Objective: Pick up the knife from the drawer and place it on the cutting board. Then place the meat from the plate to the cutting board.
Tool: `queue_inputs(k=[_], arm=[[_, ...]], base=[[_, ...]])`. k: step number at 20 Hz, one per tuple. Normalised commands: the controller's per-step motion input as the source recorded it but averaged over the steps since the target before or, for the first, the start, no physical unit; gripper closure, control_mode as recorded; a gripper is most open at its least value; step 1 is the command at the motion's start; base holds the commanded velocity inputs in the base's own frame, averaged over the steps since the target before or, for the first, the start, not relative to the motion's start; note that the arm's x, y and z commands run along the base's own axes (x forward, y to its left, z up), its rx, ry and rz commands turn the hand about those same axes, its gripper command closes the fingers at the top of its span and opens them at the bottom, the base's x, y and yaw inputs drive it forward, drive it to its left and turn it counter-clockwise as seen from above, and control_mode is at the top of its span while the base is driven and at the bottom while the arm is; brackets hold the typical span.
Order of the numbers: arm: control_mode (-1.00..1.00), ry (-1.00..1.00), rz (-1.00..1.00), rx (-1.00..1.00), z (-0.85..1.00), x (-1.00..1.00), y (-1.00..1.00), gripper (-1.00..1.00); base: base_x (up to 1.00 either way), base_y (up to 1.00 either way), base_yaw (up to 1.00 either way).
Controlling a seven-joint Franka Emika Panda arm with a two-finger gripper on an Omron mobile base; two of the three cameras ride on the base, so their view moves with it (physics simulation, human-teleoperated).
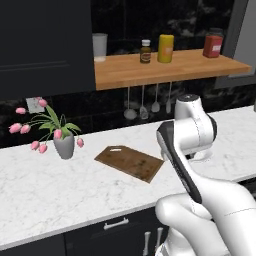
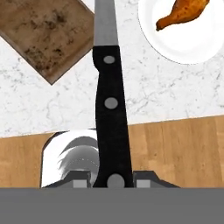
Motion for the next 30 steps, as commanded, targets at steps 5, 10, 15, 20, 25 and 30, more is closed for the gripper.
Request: queue_inputs(k=[5, 10, 15, 20, 25, 30], arm=[[-1.0, 0.2, 0.28, 0.0, -0.48, 0.07, 0.0, 1.0], [-1.0, 0.1, 0.5, 0.0, -0.28, 0.28, 0.02, 1.0], [-1.0, 0.0, 0.36, 0.02, -0.02, 0.64, 0.01, 1.0], [-1.0, 0.0, 0.2, 0.08, -0.04, 0.29, 0.19, 1.0], [-1.0, 0.0, 0.1, 0.15, -0.07, 0.02, 0.16, 1.0], [-1.0, -0.01, -0.02, 0.12, 0.0, 0.06, 0.0, 1.0]], base=[[0.0, 0.0, 0.0], [0.0, 0.0, 0.0], [0.0, 0.0, 0.0], [0.0, 0.0, 0.0], [0.0, 0.0, 0.0], [0.0, 0.0, 0.0]])
